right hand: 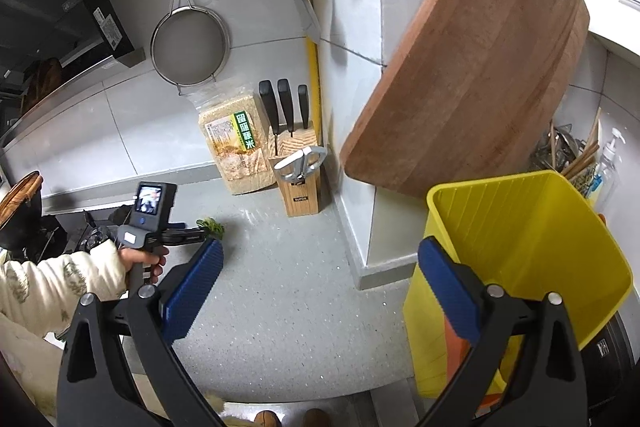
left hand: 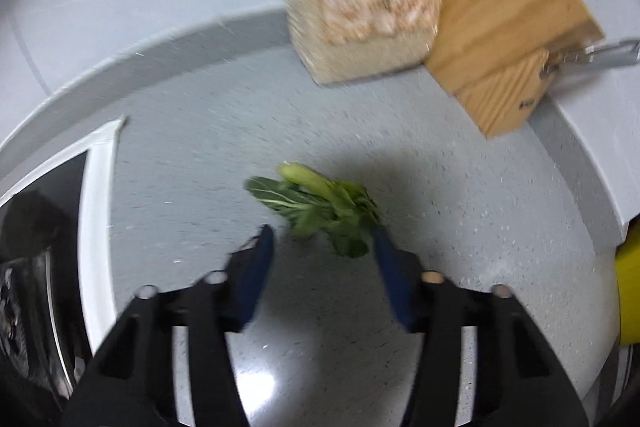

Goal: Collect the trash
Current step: 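Grasp the green bok choy stalk with the left tool, then grasp the loose green leaf with the right tool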

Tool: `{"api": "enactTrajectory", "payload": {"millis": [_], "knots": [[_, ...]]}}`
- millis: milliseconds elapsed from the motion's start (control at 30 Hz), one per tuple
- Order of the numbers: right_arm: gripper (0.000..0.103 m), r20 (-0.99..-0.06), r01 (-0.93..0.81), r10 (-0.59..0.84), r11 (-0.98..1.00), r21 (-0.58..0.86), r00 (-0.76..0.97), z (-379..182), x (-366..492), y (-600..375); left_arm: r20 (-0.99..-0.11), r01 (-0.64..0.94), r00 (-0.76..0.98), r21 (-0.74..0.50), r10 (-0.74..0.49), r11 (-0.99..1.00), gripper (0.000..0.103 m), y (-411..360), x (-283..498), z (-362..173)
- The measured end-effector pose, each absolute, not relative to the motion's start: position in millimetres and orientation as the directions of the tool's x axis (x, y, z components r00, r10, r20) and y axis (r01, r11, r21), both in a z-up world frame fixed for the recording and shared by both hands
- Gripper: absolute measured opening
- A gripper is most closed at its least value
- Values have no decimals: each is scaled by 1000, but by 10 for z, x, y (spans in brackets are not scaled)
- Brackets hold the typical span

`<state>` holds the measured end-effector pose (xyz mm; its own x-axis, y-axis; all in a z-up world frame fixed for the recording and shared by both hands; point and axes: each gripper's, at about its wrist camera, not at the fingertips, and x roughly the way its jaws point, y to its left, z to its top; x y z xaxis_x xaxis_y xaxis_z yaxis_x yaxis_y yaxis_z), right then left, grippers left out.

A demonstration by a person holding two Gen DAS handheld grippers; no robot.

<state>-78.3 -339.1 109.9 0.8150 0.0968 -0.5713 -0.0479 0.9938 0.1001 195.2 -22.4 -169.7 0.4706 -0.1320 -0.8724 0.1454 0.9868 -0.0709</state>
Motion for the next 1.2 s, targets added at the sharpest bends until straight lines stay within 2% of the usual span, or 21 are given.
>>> {"api": "enactTrajectory", "payload": {"millis": [33,67,133,367,400,500,767,967,1033,1100,1133,1167,1200], "knots": [[95,-572,-44,93,994,99,815,1097,-790,-3407,-878,151,461,-68,-131,986,22,-223,1964,-1715],[95,-573,-39,89,994,98,815,1095,-799,-3414,-879,150,455,-79,-140,986,15,-222,1966,-1727],[95,-573,-30,82,995,99,816,1090,-814,-3425,-876,127,452,-122,-167,984,8,-144,1936,-1698],[95,-592,-49,110,992,118,799,988,-732,-3387,-820,118,520,-211,-241,970,6,162,1338,-1294],[95,-596,-59,119,991,119,794,967,-705,-3369,-828,144,490,-233,-274,962,6,183,1183,-1304],[95,-610,-99,158,987,130,776,876,-599,-3260,-856,165,454,-192,-247,967,6,195,831,-1427],[95,-684,-293,329,940,173,651,410,-66,-2675,-889,53,381,-254,-254,966,6,406,288,-1764],[95,-771,-473,353,878,78,530,-162,532,-1900,-879,6,403,-274,-253,962,6,508,195,-1782],[95,-803,-495,313,869,27,507,-299,670,-1729,-881,-3,405,-271,-247,963,11,486,232,-1784],[95,-815,-519,311,854,14,489,-373,773,-1597,-876,-2,423,-255,-230,967,31,456,261,-1749],[95,-816,-522,315,853,20,484,-384,793,-1566,-875,-1,432,-242,-218,970,58,439,275,-1723],[95,-818,-525,325,850,33,475,-392,813,-1537,-868,4,452,-225,-203,974,74,414,285,-1683],[95,-819,-527,333,849,44,468,-402,820,-1520,-854,14,483,-214,-195,977,77,387,296,-1629]]}}
